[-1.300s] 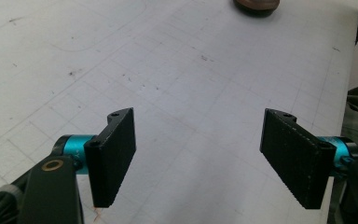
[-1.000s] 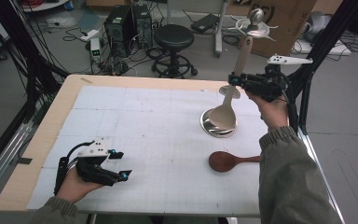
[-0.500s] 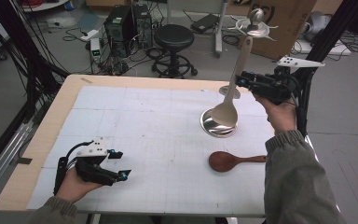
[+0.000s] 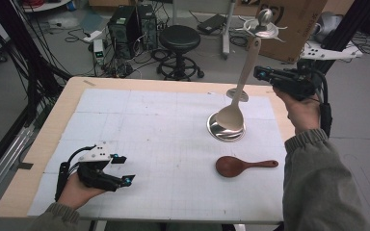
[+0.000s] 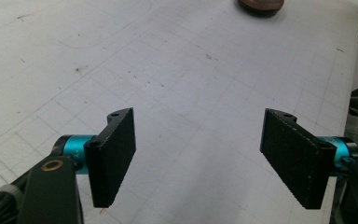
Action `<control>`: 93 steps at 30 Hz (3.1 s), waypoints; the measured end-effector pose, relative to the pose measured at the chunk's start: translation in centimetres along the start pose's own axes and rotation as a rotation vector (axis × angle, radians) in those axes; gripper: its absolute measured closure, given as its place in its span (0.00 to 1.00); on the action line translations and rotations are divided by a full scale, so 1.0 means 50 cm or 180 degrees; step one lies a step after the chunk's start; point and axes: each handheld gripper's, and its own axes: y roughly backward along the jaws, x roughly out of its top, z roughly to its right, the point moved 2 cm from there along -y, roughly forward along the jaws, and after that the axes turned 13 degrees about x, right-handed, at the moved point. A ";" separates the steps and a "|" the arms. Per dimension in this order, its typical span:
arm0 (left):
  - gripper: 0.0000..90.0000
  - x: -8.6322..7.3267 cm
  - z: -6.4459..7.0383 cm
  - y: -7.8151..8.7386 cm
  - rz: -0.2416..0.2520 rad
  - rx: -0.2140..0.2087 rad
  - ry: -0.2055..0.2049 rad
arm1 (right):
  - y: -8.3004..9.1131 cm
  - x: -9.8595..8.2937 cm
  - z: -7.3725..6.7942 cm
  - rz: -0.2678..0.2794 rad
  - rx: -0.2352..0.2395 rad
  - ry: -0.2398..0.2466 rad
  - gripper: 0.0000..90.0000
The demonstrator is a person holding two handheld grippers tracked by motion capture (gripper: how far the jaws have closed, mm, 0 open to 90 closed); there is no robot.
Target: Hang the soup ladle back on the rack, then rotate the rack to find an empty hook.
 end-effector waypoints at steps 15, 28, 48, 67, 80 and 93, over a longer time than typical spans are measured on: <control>0.30 0.002 0.000 -0.002 -0.0004 -0.0020 -0.0017 | 0.023 0.055 -0.007 0.0155 -0.0105 0.0138 0.99; 0.30 0.003 0.002 -0.003 0.0011 -0.0014 -0.0007 | 0.011 0.083 -0.009 0.0195 -0.0204 0.0204 0.99; 0.30 0.003 0.001 -0.002 0.0004 -0.0007 -0.0009 | -0.007 0.085 -0.008 0.0219 -0.0235 0.0241 0.99; 0.30 0.003 0.002 -0.002 0.0005 -0.0014 -0.0013 | -0.034 0.090 -0.014 0.0209 -0.0219 0.0290 0.99; 0.30 0.003 0.002 -0.002 0.0001 -0.0009 -0.0024 | 0.021 0.067 0.004 0.0287 -0.0192 0.0246 0.99; 0.30 0.003 0.002 -0.002 0.0003 -0.0002 -0.0022 | 0.070 0.072 0.026 0.0395 -0.0388 0.0198 0.99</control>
